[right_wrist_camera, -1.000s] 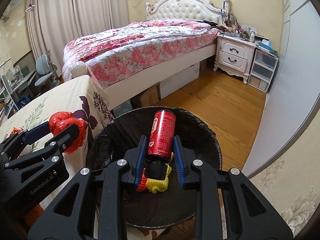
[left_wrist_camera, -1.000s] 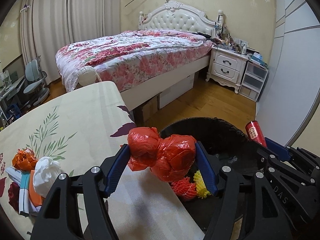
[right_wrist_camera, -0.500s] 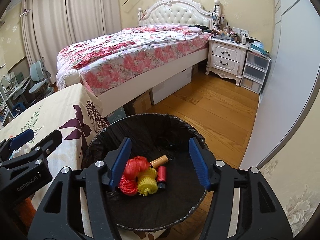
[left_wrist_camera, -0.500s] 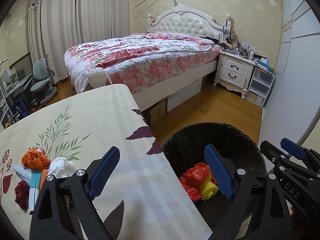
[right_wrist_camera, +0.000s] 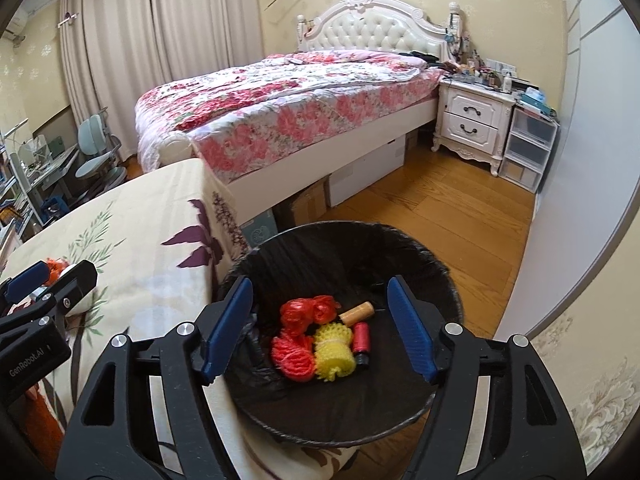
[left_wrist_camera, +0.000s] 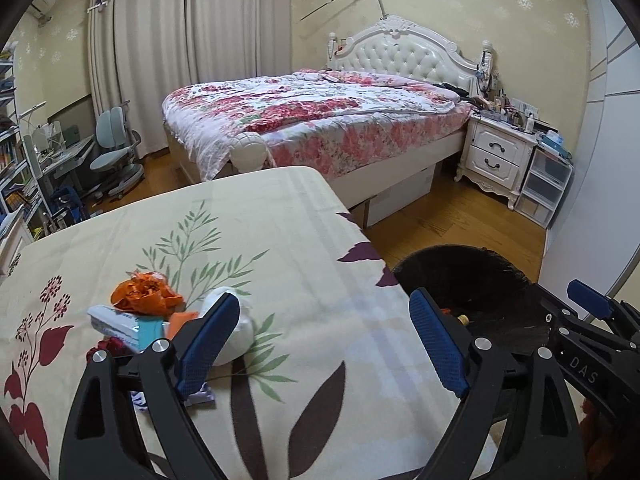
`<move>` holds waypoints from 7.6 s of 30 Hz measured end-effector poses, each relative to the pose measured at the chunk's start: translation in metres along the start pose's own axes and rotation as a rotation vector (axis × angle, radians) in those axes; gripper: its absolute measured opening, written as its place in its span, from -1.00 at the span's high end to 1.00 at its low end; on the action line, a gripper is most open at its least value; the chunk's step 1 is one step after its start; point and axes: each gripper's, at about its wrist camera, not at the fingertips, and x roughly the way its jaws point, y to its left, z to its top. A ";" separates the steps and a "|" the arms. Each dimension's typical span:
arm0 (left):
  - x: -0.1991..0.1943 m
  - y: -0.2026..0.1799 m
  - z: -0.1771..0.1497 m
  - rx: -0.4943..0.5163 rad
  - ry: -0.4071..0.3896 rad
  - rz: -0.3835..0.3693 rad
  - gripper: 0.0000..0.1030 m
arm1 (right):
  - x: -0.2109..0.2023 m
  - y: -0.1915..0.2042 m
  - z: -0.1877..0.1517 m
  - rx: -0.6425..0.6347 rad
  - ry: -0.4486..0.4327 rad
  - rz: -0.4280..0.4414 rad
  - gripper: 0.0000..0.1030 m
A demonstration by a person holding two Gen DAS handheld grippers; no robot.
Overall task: Collect trash
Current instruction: 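Move both open tools back toward the remaining trash on the bed cover, then grasp the dark red scrunchie with the left tool while the right tool grasps the white tissue ball, then carry the scrunchie with the left tool while the right tool carries the tissue over the bin, then open the left tool over the bin while the right tool releases the white tissue, then move both open tools back toward the remaining trash on the bed cover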
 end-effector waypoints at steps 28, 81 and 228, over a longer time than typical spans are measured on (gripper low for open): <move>-0.016 0.176 -0.053 -0.155 0.099 0.225 -0.59 | -0.001 0.142 -0.013 -0.199 0.054 0.202 -0.33; -0.030 0.204 -0.066 -0.220 0.116 0.146 0.33 | 0.019 0.216 -0.023 -0.293 0.165 0.302 0.33; -0.025 0.225 -0.058 -0.244 0.092 0.310 -0.67 | -0.004 0.226 -0.016 -0.326 0.114 0.316 -0.45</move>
